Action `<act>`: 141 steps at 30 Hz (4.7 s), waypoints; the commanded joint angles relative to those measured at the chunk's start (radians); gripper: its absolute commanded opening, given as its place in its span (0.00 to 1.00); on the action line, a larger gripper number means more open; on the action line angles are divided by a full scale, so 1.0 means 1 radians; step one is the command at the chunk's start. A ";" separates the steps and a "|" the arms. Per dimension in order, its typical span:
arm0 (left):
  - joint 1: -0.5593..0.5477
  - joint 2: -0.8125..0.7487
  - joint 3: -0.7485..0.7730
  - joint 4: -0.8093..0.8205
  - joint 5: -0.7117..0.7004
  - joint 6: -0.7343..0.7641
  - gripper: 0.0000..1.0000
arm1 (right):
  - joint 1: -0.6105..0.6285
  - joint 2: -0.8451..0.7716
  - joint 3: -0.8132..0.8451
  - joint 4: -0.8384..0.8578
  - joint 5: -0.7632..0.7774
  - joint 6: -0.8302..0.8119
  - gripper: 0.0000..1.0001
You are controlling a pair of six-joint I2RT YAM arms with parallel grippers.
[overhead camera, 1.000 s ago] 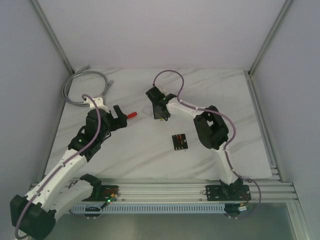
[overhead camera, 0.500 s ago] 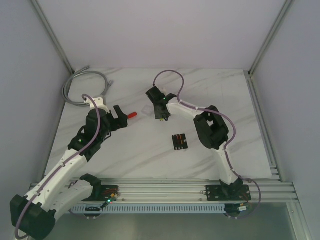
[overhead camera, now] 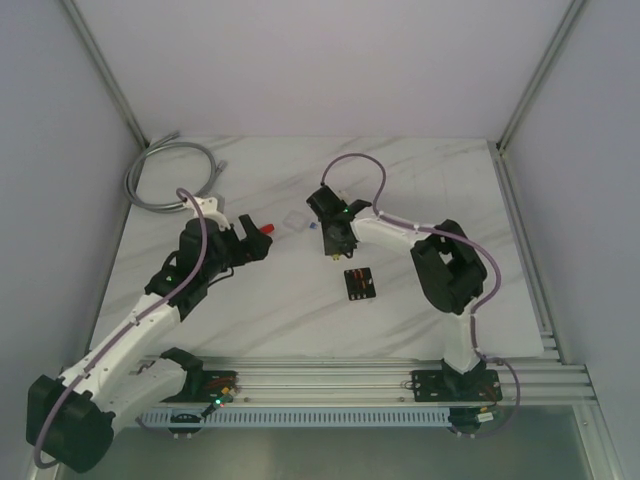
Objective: Snap on the fuse box
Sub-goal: Pick up the fuse from the center of the board.
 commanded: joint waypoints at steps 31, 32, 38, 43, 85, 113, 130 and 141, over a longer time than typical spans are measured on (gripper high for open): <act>-0.301 0.328 -0.139 0.774 -0.103 -0.276 0.54 | 0.047 -0.467 -0.244 0.300 -0.091 0.348 0.28; -0.304 0.335 -0.136 0.782 -0.103 -0.276 0.53 | 0.047 -0.470 -0.246 0.302 -0.093 0.350 0.28; -0.308 0.356 -0.132 0.843 -0.088 -0.260 0.50 | 0.047 -0.479 -0.261 0.322 -0.112 0.362 0.28; -0.312 0.363 -0.125 0.859 -0.068 -0.249 0.46 | 0.049 -0.481 -0.272 0.332 -0.121 0.368 0.28; -0.263 0.124 -0.093 0.670 0.206 0.128 0.00 | -0.073 -0.880 -0.448 0.508 -0.510 -0.249 0.48; -0.261 0.064 0.080 0.568 0.686 0.217 0.00 | -0.150 -0.881 -0.340 0.376 -1.210 -0.616 0.28; -0.261 0.068 0.085 0.604 0.717 0.187 0.00 | -0.162 -0.831 -0.306 0.305 -1.300 -0.664 0.20; -0.261 0.081 0.087 0.648 0.734 0.158 0.00 | -0.161 -0.817 -0.308 0.285 -1.313 -0.670 0.19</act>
